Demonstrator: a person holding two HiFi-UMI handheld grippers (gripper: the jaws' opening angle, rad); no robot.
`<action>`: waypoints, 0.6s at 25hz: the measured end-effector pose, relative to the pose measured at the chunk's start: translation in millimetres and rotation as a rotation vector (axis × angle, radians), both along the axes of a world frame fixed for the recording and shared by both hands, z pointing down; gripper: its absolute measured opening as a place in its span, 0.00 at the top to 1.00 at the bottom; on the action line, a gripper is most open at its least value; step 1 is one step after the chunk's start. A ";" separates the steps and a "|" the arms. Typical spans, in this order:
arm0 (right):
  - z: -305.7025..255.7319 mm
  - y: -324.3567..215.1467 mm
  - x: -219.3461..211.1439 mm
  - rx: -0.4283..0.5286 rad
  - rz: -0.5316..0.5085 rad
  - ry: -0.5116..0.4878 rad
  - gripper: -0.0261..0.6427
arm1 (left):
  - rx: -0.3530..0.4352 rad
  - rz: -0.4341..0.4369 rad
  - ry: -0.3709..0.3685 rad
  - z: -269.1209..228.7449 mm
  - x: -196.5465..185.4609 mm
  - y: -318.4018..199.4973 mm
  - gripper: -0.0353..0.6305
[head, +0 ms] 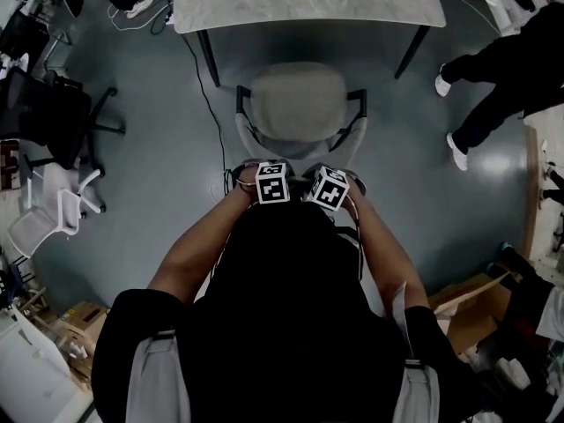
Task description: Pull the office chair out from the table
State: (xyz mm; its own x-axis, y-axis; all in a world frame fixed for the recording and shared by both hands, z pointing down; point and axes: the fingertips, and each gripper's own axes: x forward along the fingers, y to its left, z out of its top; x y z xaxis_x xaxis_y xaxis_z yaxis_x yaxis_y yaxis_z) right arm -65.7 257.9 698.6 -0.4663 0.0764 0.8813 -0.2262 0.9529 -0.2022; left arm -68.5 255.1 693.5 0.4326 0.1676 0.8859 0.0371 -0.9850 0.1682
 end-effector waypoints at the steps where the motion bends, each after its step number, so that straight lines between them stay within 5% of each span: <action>1: 0.7 2.7 -1.7 0.000 0.006 0.002 0.83 | 0.000 0.000 0.002 -0.3 -1.9 2.7 0.82; 15: 3.8 47.8 -5.8 -0.007 0.060 0.035 0.83 | -0.020 0.024 0.026 1.6 -6.8 47.4 0.82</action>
